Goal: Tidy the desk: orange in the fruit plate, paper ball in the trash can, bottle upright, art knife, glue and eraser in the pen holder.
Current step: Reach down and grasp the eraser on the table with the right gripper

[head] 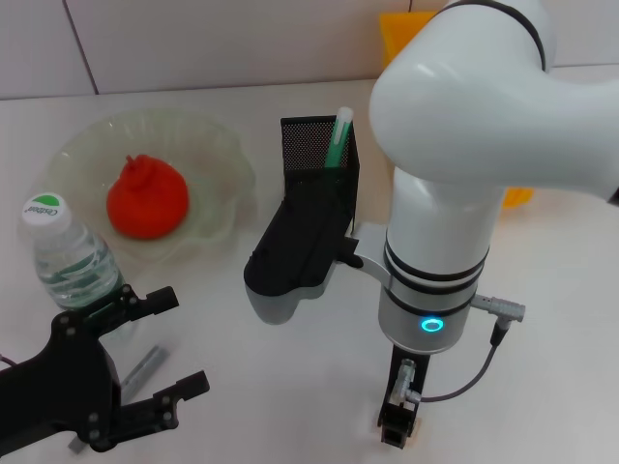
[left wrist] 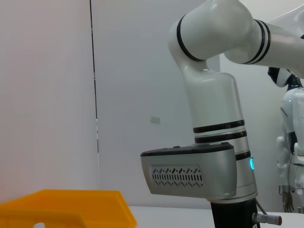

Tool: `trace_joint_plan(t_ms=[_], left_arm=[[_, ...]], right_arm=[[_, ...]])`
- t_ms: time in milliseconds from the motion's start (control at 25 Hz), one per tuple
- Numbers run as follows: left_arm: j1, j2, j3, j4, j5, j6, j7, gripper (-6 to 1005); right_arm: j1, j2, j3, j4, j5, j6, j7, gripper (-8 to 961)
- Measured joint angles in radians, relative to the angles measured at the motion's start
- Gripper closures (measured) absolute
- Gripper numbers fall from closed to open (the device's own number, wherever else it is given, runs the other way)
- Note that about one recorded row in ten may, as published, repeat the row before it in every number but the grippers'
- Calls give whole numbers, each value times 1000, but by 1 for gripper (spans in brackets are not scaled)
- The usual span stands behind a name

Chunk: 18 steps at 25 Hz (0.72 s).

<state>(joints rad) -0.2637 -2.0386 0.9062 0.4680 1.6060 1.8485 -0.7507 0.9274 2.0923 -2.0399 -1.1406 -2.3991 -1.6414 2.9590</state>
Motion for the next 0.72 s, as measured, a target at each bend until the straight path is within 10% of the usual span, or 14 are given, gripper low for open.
trace_joint_plan(t_ms=[720], left_arm=[[0, 2, -1, 1, 0, 0, -1, 192]], right_arm=[[18, 0, -23, 12, 19, 16, 0, 497]])
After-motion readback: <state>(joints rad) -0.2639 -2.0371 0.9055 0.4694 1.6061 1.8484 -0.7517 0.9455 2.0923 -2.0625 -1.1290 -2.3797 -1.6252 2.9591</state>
